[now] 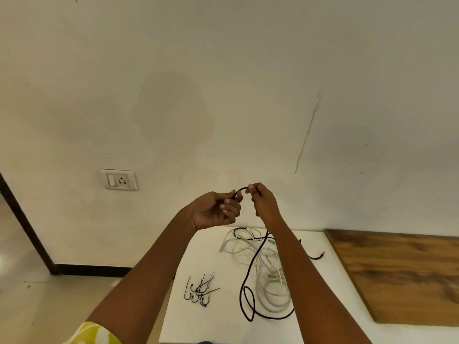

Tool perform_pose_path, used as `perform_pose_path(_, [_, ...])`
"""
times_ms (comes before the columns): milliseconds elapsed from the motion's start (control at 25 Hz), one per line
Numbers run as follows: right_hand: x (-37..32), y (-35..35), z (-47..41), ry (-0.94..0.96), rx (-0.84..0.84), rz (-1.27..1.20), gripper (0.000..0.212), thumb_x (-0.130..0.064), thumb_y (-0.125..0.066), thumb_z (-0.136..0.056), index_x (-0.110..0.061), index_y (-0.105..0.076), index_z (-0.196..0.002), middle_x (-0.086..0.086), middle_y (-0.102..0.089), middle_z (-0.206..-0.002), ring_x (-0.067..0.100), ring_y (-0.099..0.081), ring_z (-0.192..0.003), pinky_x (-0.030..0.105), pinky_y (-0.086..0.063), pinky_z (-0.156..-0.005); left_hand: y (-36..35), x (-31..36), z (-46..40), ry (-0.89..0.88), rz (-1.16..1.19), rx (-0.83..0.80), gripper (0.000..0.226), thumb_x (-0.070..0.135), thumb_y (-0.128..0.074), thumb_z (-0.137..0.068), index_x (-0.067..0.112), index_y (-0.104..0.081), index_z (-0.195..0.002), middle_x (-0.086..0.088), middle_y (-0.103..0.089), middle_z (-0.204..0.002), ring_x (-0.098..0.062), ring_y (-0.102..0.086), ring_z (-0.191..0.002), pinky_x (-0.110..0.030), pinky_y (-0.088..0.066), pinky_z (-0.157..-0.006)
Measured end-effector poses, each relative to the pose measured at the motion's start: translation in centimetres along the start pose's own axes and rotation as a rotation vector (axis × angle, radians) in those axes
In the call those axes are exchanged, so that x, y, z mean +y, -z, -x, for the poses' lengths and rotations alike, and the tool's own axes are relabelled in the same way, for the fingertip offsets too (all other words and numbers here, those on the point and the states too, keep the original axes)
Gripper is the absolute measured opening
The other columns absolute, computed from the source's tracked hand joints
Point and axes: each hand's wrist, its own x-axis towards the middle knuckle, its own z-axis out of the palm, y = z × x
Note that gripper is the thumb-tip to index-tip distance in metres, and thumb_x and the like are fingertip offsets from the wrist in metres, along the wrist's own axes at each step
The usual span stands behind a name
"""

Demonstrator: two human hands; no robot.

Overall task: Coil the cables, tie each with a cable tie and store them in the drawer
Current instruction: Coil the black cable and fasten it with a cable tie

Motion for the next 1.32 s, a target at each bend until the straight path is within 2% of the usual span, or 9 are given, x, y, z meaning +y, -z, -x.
perform_pose_path(200, [-0.2,-0.3,0.4,-0.027,-0.079,0.043,0.029,-0.026,-0.043,-0.099,-0.027,-0.062,-0.078,-0.002,-0.045,-0.066,0.009,-0.032,-0.045,0.015,-0.026,-0.037,-2.5,0.7,-0.9,-0.334,0.140,-0.013,0.027,0.016,-0.035,-0.098,0.013,-0.048,-0.075,0.004,-0.039,-0.051,-0.008,-0.034,-0.039,-0.017,-0.033,-0.043])
perform_pose_path(360, [-0.2,-0.3,1.2,-0.007,-0.195,0.150,0.027,-0.022,-0.043,-0.099,-0.015,-0.068,-0.097,-0.001,-0.047,-0.068,0.003,-0.032,-0.034,0.011,-0.024,-0.036,-3.5,2.4,-1.9,-0.703,0.277,0.171,0.038,0.018,-0.029,-0.104,0.011,-0.045,-0.071,0.001,-0.049,-0.049,-0.010,-0.045,-0.037,-0.020,-0.043,-0.044])
perform_pose_path(480, [-0.1,0.7,1.7,-0.002,-0.266,0.237,0.026,-0.023,-0.045,-0.099,-0.013,-0.069,-0.099,-0.002,-0.048,-0.068,0.000,-0.038,-0.031,0.009,-0.027,-0.035,-3.0,3.5,-1.9,-0.907,0.305,0.328,0.034,0.020,-0.031,-0.104,0.007,-0.048,-0.076,-0.009,-0.062,-0.067,-0.018,-0.065,-0.056,-0.030,-0.056,-0.066])
perform_pose_path(560, [-0.3,1.6,1.8,-0.001,-0.305,0.322,0.024,-0.026,-0.047,-0.098,-0.017,-0.069,-0.099,-0.003,-0.050,-0.069,-0.001,-0.040,-0.035,0.008,-0.028,-0.036,-2.4,3.7,-2.0,-0.998,0.170,0.467,0.030,0.021,-0.029,-0.104,0.009,-0.045,-0.081,-0.012,-0.063,-0.081,-0.022,-0.066,-0.074,-0.034,-0.055,-0.081])
perform_pose_path(640, [-0.5,2.3,1.8,0.039,-0.337,0.391,0.023,-0.029,-0.047,-0.097,-0.021,-0.069,-0.097,-0.004,-0.056,-0.074,0.000,-0.045,-0.051,0.007,-0.032,-0.045,-1.9,3.2,-2.3,-1.037,-0.030,0.591,0.030,0.022,-0.027,-0.104,0.014,-0.042,-0.080,-0.008,-0.063,-0.085,-0.020,-0.064,-0.082,-0.029,-0.050,-0.083])
perform_pose_path(840, [-1.2,2.5,1.5,0.203,-0.303,0.398,0.026,-0.028,-0.041,-0.100,-0.020,-0.065,-0.092,-0.005,-0.066,-0.096,0.012,-0.055,-0.078,0.027,-0.043,-0.077,-1.0,0.2,-3.3,-0.904,-0.566,0.675,0.028,0.021,-0.026,-0.104,0.013,-0.043,-0.083,-0.006,-0.064,-0.083,-0.014,-0.063,-0.077,-0.025,-0.049,-0.082])
perform_pose_path(960, [-1.1,2.2,0.8,0.235,-0.164,0.451,0.024,-0.029,-0.041,-0.100,-0.020,-0.062,-0.094,-0.013,-0.062,-0.078,0.010,-0.052,-0.069,0.029,-0.042,-0.069,-0.9,-1.6,-3.3,-0.732,-0.760,0.586,0.025,0.022,-0.030,-0.104,0.007,-0.049,-0.097,-0.008,-0.064,-0.077,-0.014,-0.064,-0.064,-0.028,-0.053,-0.078])
perform_pose_path(1080, [-1.0,2.1,0.6,0.287,-0.004,0.501,0.018,-0.031,-0.045,-0.098,-0.023,-0.062,-0.093,-0.016,-0.061,-0.082,0.004,-0.050,-0.070,0.019,-0.036,-0.062,-1.2,-2.9,-3.3,-0.584,-0.991,0.578,0.030,0.030,-0.033,-0.103,0.011,-0.056,-0.094,0.001,-0.055,-0.063,-0.011,-0.048,-0.050,-0.019,-0.043,-0.054])
perform_pose_path(1320, [-1.0,2.1,0.0,0.298,-0.033,0.402,0.012,-0.029,-0.053,-0.094,-0.025,-0.061,-0.087,-0.011,-0.062,-0.078,0.006,-0.050,-0.064,0.023,-0.039,-0.061,-1.9,-3.5,-2.6,-0.343,-0.532,0.237,0.039,0.040,-0.035,-0.100,0.014,-0.053,-0.079,0.007,-0.032,-0.051,-0.006,-0.023,-0.041,-0.018,-0.022,-0.044])
